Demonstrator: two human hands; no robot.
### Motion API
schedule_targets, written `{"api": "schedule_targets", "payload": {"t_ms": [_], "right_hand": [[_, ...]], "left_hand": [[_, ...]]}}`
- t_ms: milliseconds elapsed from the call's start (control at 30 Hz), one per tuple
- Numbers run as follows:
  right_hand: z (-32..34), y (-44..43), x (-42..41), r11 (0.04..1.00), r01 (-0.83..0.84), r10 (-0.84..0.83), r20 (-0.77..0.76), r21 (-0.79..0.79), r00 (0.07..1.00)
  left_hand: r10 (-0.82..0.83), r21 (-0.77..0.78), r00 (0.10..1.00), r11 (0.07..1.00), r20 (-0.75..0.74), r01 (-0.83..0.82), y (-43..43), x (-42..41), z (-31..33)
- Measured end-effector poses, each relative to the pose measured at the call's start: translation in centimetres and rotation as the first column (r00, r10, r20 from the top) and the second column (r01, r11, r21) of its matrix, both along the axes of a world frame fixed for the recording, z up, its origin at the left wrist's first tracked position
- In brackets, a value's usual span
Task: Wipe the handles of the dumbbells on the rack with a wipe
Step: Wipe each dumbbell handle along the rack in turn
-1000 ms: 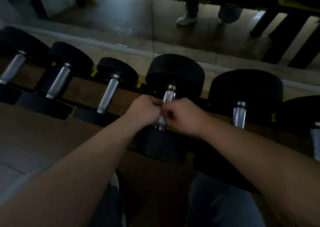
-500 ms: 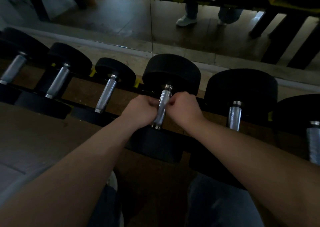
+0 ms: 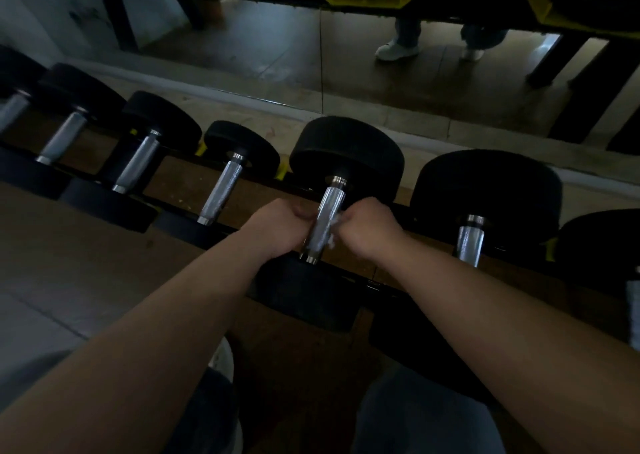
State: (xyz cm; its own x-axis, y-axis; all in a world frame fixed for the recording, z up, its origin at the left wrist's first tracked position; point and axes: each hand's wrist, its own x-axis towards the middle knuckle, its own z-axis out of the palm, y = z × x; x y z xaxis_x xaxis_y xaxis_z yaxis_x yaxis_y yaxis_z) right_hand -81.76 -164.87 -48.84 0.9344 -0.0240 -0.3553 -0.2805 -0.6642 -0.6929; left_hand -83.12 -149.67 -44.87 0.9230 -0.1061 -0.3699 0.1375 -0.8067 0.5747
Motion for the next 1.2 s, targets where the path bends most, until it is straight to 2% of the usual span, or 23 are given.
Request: {"api": "schedule_targets", "payload": {"t_ms": [100,133,167,233,333,400,500,600,667,767,833,933,967,1100,1133,1200], "right_hand": [[1.4,-0.7,0.1,0.988,-0.036,0.087,0.349,-0.151,0.933],[1.5,-0.7,0.2,0.97,-0.069,0.165,0.417,-0.235,0.894],[1.6,-0.4,0.3,0.933,-0.115,0.265,0.436,-0.34,0.86],[1.2,0.3,0.3,0.831,-0.245,0.46,0.37,-0.499,0.807],[1.1,0.8,-0.2,0.736,-0.425,0.605,0.23,-0.527,0.762],[1.5,0.6,0.0,0.743,-0.391,0.579,0.229,-0.544,0.782],[1.7,0.6,1.1,0.743,-0.272,0.514,0.261,-0.612,0.817],[1.9,1.0,1.7,0.774,-0.184,0.44,0.305,-0.606,0.844],[1.9,1.6,1.0,0.755,-0.288,0.497,0.227,-0.589,0.838],[2.7,3.4,-0.8,0.674,-0.453,0.584,0.045,-0.584,0.811],[3.5,4.1,-0.2,0.645,-0.407,0.544,0.014,-0.647,0.839],[4.3,4.0,1.6,0.691,-0.214,0.379,0.094,-0.691,0.921],[4.3,4.0,1.6,0.708,-0.195,0.355,0.104,-0.679,0.929],[4.1,6.5,-0.8,0.684,-0.428,0.43,-0.147,-0.592,0.891],[4.1,7.0,-1.1,0.682,-0.446,0.422,-0.186,-0.579,0.887],[4.1,7.4,-0.9,0.703,-0.366,0.342,-0.162,-0.609,0.926]], "left_hand": [[-0.052,0.059,0.998,0.997,-0.043,0.054,-0.3,-0.1,0.6],[-0.06,0.053,0.997,0.997,-0.051,0.062,-0.2,-0.2,0.5],[-0.059,0.041,0.997,0.997,-0.058,0.062,-0.2,-0.2,0.5],[-0.012,-0.006,0.998,1.0,-0.055,0.012,0.2,0.1,0.0],[0.109,-0.138,0.993,0.984,-0.046,-0.114,1.1,0.7,-1.1],[0.134,-0.229,0.987,0.962,-0.091,-0.151,1.8,1.3,-1.6],[0.065,-0.339,0.983,0.933,-0.17,-0.12,2.3,2.3,-1.9],[0.052,-0.394,0.993,0.915,-0.109,-0.091,3.1,4.0,-2.9],[0.047,-0.425,0.996,0.902,-0.07,-0.073,3.9,5.0,-3.7],[-0.016,-0.453,0.997,0.891,-0.072,-0.018,5.4,5.8,-4.4],[-0.08,-0.441,0.992,0.897,-0.096,0.03,6.4,6.4,-4.5],[-0.164,-0.428,0.97,0.901,-0.18,0.073,7.4,6.9,-4.2],[-0.177,-0.422,0.966,0.903,-0.191,0.082,7.6,7.0,-4.2],[-0.255,-0.378,0.948,0.91,-0.188,0.169,8.5,7.3,-4.1],[-0.274,-0.372,0.937,0.91,-0.216,0.181,8.7,7.3,-4.1],[-0.314,-0.38,0.91,0.903,-0.271,0.199,9.0,7.3,-4.0]]}}
